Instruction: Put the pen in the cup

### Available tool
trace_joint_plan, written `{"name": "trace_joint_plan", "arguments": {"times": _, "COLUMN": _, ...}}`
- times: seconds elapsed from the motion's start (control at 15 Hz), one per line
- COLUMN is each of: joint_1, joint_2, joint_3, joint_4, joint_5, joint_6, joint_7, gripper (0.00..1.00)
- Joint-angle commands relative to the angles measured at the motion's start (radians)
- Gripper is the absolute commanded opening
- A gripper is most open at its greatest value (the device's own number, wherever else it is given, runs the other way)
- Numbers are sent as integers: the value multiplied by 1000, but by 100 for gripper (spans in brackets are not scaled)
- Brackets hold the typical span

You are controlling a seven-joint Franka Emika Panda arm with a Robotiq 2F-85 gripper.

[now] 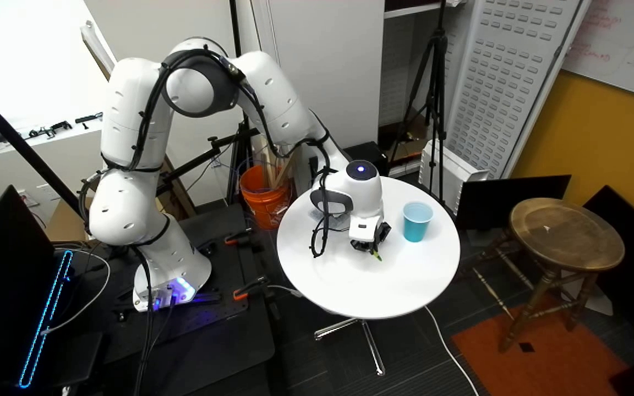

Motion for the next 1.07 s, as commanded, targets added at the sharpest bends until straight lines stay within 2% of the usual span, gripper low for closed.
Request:
{"name": "trace_joint_plan", "arguments": {"times": 0.0, "joint_1": 45, "joint_2": -70, "joint_3": -46, "joint_4": -67, "joint_5": -15, "joint_6": 48, "joint_7": 57, "gripper": 3}}
{"name": "trace_joint_plan", "arguments": {"times": 0.33, "joint_1": 110, "joint_2": -156, "joint_3": -127, "joint_4": -148, "joint_5": -37, "joint_6": 131, "joint_7": 107, "gripper": 3}}
{"name": "trace_joint_plan", "arguments": {"times": 0.53, "joint_1": 180, "joint_2": -204, "joint_3": -207, "joint_4": -188, "joint_5": -40, "joint_6": 170, "joint_7": 130, "gripper": 3}}
{"name": "trace_joint_plan", "arguments": {"times": 0.73, "joint_1": 287, "joint_2": -222, "joint_3": -316, "joint_4": -214, "joint_5": -48, "joint_6": 248, "joint_7": 158, "gripper": 3}}
{"name": "trace_joint_plan", "arguments": {"times": 1.0, "joint_1": 468, "joint_2": -169, "joint_3": -480, "joint_4": -196, "joint_5": -26, "joint_6": 352, "joint_7": 168, "gripper": 3}}
